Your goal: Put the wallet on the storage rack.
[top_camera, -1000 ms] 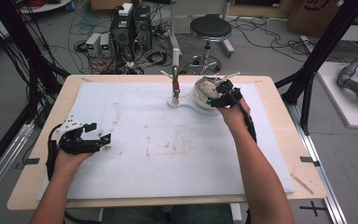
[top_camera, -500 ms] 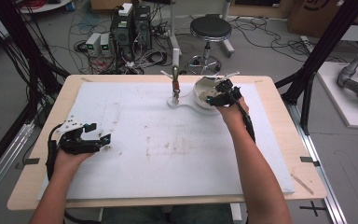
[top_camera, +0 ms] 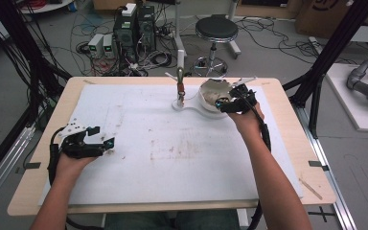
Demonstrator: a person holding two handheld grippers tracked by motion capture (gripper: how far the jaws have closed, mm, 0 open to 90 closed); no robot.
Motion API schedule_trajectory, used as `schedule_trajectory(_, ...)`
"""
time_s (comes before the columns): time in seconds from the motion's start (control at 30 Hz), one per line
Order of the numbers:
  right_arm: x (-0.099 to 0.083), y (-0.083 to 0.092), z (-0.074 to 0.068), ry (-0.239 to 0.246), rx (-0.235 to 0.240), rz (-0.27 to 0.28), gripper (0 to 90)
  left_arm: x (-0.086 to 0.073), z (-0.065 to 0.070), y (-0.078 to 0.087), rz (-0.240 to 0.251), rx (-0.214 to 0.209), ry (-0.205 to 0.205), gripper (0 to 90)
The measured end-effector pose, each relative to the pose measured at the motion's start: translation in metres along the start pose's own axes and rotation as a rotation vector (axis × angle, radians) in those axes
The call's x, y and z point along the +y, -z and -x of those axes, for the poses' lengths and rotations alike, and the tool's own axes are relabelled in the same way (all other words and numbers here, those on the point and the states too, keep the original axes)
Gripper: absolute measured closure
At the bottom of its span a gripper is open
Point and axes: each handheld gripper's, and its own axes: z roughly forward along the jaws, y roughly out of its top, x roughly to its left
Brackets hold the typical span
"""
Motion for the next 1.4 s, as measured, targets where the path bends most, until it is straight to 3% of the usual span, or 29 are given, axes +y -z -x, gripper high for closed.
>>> schedule_trajectory(0.03, -0.006, 0.011, -0.002, 0.000, -0.001, 0.056, 21.1, 0.001, 0.000, 0.000, 0.001, -0.002, -0.004, 17.5)
schedule_trajectory(0.1, -0.011, 0.018, -0.003, 0.009, 0.008, 0.085, 21.1, 0.001, 0.000, 0.000, 0.002, -0.003, -0.010, 17.5)
schedule_trajectory(0.17, -0.014, 0.023, -0.004, 0.008, 0.022, 0.081, 21.1, 0.002, 0.000, 0.000, 0.004, -0.003, -0.012, 17.5)
schedule_trajectory(0.27, -0.023, 0.032, -0.007, 0.003, 0.039, 0.129, 21.1, 0.002, 0.001, -0.001, 0.004, -0.006, -0.012, 17.5)
schedule_trajectory(0.6, -0.055, 0.055, -0.016, 0.002, 0.107, 0.212, 21.1, 0.005, 0.004, -0.003, 0.024, -0.034, -0.037, 17.5)
schedule_trajectory(0.87, -0.099, 0.068, -0.024, -0.020, 0.153, 0.308, 20.5, 0.006, 0.006, -0.002, 0.051, -0.043, -0.044, 17.5)
schedule_trajectory(1.07, -0.122, 0.069, -0.026, -0.047, 0.161, 0.349, 20.2, 0.004, 0.009, -0.005, 0.043, -0.057, -0.049, 17.5)
schedule_trajectory(1.17, -0.127, 0.068, -0.027, -0.078, 0.162, 0.314, 18.7, 0.004, 0.011, -0.007, 0.044, -0.060, -0.050, 17.5)
schedule_trajectory(1.27, -0.131, 0.068, -0.028, -0.073, 0.157, 0.347, 18.7, 0.005, 0.012, -0.011, 0.038, -0.071, -0.064, 17.5)
schedule_trajectory(1.4, -0.135, 0.065, -0.028, -0.072, 0.163, 0.327, 18.7, 0.004, 0.015, -0.013, 0.032, -0.077, -0.066, 17.5)
